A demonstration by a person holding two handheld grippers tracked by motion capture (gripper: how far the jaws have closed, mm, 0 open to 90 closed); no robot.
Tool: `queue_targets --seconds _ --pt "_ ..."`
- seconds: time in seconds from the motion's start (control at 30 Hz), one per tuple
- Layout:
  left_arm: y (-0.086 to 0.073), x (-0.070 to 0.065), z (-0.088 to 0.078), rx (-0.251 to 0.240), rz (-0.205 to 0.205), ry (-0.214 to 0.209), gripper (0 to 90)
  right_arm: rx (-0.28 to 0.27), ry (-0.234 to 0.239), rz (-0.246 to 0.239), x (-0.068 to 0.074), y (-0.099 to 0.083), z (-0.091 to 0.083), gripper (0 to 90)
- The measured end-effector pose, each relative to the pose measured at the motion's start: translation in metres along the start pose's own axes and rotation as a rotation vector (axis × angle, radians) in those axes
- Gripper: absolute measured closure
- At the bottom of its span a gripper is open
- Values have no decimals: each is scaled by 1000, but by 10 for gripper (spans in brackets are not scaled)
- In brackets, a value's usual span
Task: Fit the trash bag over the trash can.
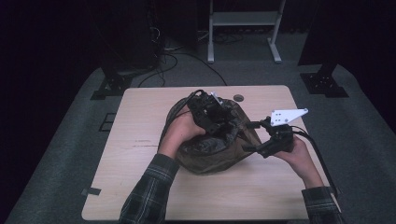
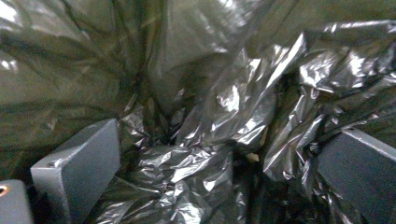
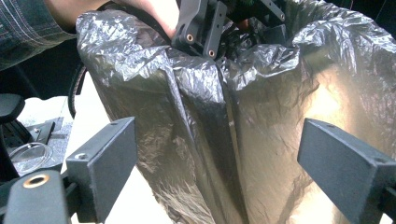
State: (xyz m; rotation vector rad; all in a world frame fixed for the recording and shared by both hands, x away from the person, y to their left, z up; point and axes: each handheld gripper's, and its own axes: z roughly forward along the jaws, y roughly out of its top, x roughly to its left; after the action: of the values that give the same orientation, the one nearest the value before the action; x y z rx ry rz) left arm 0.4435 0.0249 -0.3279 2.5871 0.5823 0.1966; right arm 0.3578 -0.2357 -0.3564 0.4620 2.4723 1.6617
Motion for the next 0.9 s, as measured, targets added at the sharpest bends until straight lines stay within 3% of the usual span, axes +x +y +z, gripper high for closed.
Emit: queue_targets --seconds 0.13,0.27,0.4,0.6,0.9 --pt "5 -14 -9 -59 31 -45 0 -5 -6 -3 0 1 -1 109" --pt "7 -25 -7 -61 58 -70 0 -11 -6 -3 0 1 -2 109" --pt "9 -32 -3 -45 81 -87 0 -8 -5 -4 1 1 -1 109" --pt "10 -39 18 58 107 -103 0 -8 -4 -5 2 1 -2 109" --pt "8 -29 -16 -69 77 -73 0 -12 -14 -6 1 2 -7 109"
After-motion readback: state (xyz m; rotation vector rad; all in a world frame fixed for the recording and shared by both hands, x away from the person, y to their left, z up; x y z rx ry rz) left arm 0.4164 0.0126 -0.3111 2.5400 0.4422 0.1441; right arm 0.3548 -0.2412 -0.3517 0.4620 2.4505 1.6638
